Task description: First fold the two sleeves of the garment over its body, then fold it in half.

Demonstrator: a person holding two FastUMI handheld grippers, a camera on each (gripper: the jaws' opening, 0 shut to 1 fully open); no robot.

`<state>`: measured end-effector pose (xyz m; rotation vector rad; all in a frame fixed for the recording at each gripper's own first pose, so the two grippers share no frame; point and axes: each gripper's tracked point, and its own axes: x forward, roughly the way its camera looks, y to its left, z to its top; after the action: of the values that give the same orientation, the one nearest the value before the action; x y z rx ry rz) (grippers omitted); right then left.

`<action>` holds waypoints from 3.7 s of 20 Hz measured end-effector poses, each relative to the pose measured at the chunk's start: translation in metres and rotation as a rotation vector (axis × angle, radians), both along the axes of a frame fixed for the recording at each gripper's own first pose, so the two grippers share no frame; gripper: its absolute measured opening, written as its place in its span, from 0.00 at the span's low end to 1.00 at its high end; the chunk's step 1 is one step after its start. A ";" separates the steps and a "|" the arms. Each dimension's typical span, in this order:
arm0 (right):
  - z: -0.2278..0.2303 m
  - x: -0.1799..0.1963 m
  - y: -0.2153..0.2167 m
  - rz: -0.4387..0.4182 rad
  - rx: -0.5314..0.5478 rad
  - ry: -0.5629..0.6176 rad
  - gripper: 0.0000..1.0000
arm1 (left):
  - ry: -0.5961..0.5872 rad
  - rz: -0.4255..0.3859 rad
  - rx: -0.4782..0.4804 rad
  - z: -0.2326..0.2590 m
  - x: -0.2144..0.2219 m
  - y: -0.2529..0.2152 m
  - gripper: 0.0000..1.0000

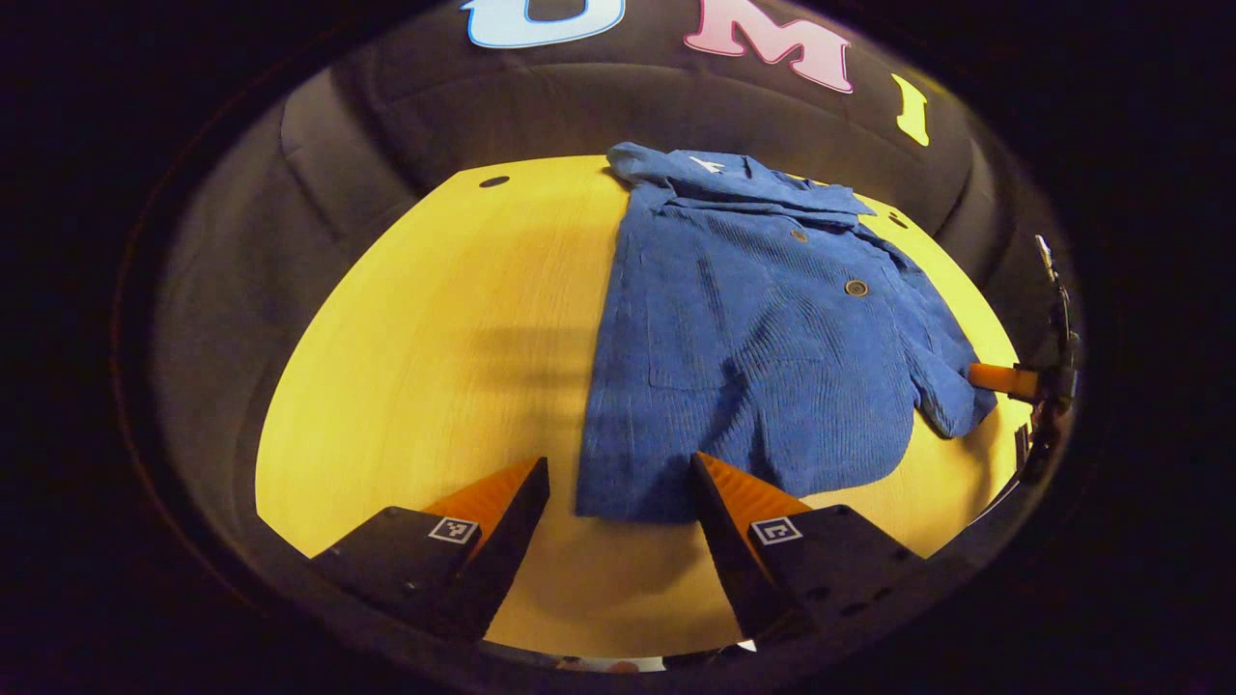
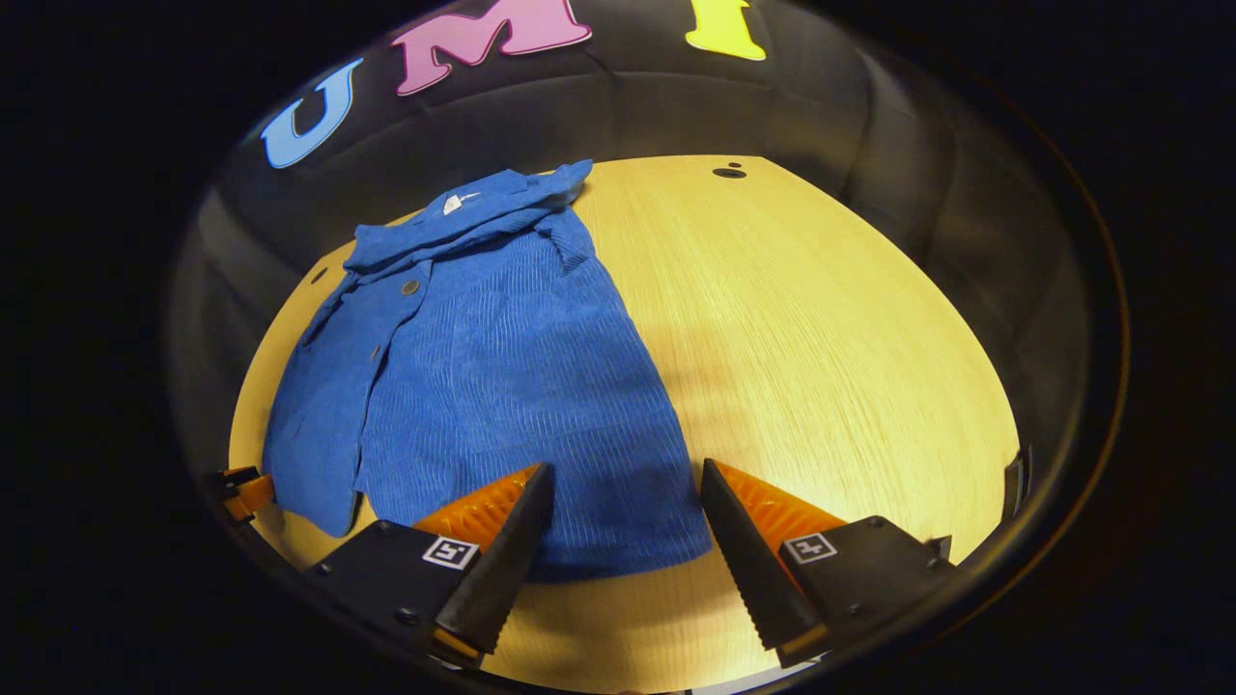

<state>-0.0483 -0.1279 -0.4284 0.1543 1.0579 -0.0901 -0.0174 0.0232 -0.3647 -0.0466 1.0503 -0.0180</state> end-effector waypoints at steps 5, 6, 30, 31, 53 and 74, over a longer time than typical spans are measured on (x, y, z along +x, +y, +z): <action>-0.004 0.002 0.015 0.038 -0.017 0.029 0.62 | 0.000 0.015 -0.030 0.001 0.006 -0.021 0.58; -0.003 0.002 0.018 0.011 0.000 0.036 0.46 | -0.006 0.036 -0.037 0.003 0.007 -0.027 0.46; 0.119 0.159 0.044 0.089 0.170 -0.317 0.01 | -0.297 0.010 -0.265 0.118 0.157 -0.068 0.00; 0.127 0.174 0.047 0.093 0.174 -0.340 0.01 | -0.323 0.012 -0.265 0.124 0.171 -0.066 0.00; 0.041 0.538 0.015 -0.022 -0.006 -0.619 0.50 | -0.583 -0.059 0.006 0.027 0.542 -0.020 0.33; 0.171 0.344 0.054 -0.057 -0.137 -0.812 0.98 | -0.845 0.055 -0.005 0.168 0.323 0.001 0.85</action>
<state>0.2955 -0.0741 -0.2575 0.0822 0.2361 -0.1362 0.3060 0.0246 -0.1964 -0.0644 0.2042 0.0097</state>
